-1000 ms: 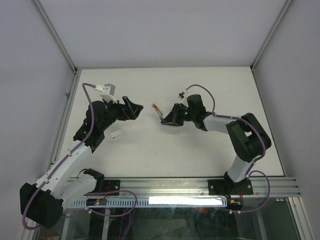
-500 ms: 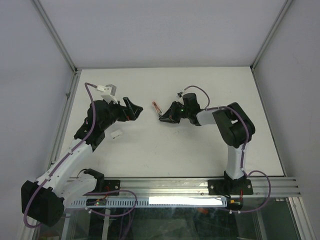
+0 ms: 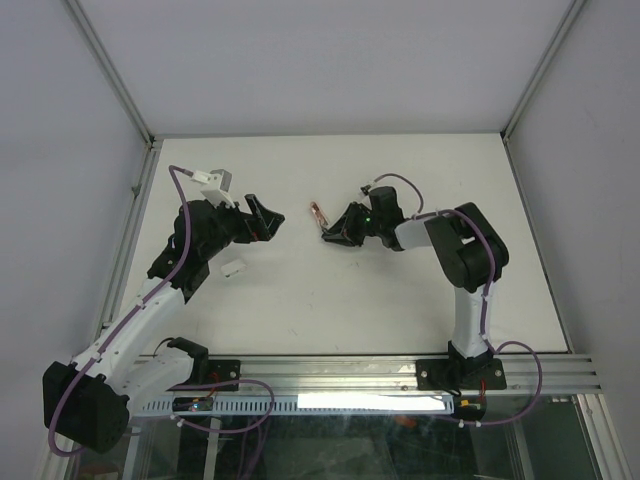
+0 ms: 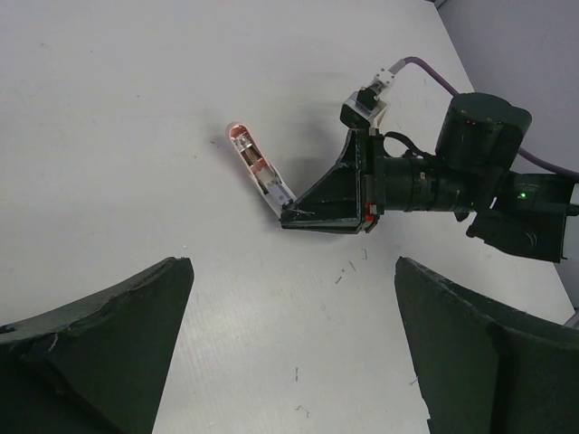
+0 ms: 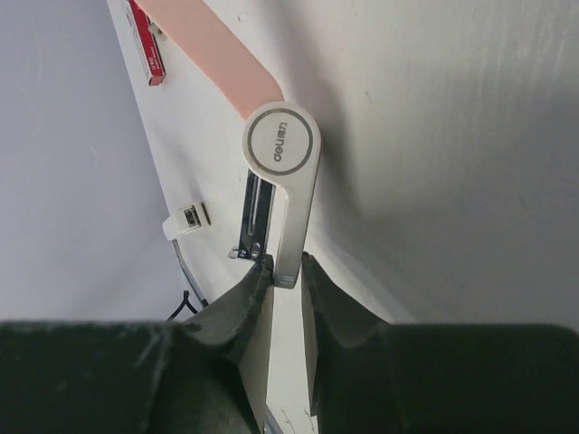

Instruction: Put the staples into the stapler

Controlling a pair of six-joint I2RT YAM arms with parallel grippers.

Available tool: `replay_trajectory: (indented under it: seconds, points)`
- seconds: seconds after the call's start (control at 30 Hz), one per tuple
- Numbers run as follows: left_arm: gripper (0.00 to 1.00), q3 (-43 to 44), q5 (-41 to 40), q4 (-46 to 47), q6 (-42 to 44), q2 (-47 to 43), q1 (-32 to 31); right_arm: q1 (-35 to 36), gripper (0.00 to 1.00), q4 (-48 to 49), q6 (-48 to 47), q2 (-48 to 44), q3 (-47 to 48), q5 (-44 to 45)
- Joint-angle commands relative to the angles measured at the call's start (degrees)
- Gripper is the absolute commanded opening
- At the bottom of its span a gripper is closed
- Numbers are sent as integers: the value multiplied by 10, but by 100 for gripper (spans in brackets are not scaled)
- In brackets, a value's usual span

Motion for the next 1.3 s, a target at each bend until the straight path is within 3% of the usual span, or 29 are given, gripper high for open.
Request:
replay_trajectory:
  seconds: [0.0,0.4,0.7,1.03,1.27]
  points:
    - [99,27,-3,14,13,-7,4,-7,24,28,6,-10,-4,11]
    - [99,27,-4,10,13,-8,5,-15,41,21,-12,-54,-38,17]
    - [99,13,-14,-4,-24,-6,13,-30,52,-67,-88,-154,-73,69]
    - [99,-98,-1,1,-75,32,114,-35,59,-224,-253,-338,-82,144]
    - [99,-114,-102,-17,-56,32,116,-39,61,-234,-280,-410,-107,134]
